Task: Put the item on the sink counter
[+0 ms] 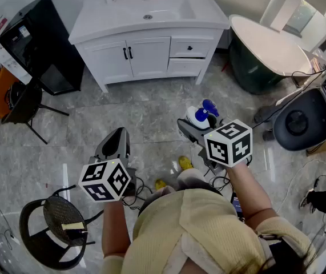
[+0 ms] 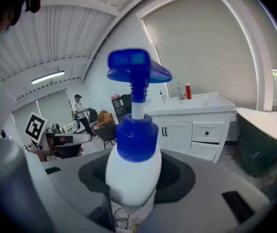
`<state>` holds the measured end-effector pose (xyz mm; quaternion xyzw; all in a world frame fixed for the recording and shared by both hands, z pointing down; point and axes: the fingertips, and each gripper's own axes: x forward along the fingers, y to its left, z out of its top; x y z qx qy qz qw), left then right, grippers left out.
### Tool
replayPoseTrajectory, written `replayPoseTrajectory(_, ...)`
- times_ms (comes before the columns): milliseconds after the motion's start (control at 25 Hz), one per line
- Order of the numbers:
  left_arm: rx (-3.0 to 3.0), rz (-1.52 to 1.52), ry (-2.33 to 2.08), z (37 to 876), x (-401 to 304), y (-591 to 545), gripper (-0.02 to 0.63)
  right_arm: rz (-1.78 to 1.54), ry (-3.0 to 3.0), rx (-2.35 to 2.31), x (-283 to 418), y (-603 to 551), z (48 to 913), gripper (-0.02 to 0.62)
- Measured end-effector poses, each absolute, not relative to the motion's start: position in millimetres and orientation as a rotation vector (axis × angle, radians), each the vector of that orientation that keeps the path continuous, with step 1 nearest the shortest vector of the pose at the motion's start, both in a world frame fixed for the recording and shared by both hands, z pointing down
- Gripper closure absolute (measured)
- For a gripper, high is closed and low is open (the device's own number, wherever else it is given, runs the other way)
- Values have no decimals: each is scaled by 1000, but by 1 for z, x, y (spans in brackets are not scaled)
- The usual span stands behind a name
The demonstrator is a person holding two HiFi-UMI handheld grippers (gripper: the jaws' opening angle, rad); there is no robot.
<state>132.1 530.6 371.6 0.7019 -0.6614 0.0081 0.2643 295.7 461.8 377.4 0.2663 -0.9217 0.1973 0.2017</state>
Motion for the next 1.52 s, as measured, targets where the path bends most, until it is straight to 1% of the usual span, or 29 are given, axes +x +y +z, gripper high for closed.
replayPoseTrajectory(1040, 1903, 52, -1802, 377, 105, 553, 551, 587, -2564, 760, 270, 479, 375, 385)
replayPoseTrajectory(1200, 1898, 27, -1788, 377, 107, 543, 552, 579, -2554, 764, 270, 470, 375, 385)
replayPoseTrajectory(1520, 1837, 25, -1817, 382, 85, 518, 566, 561, -2557, 731, 247, 434, 376, 385)
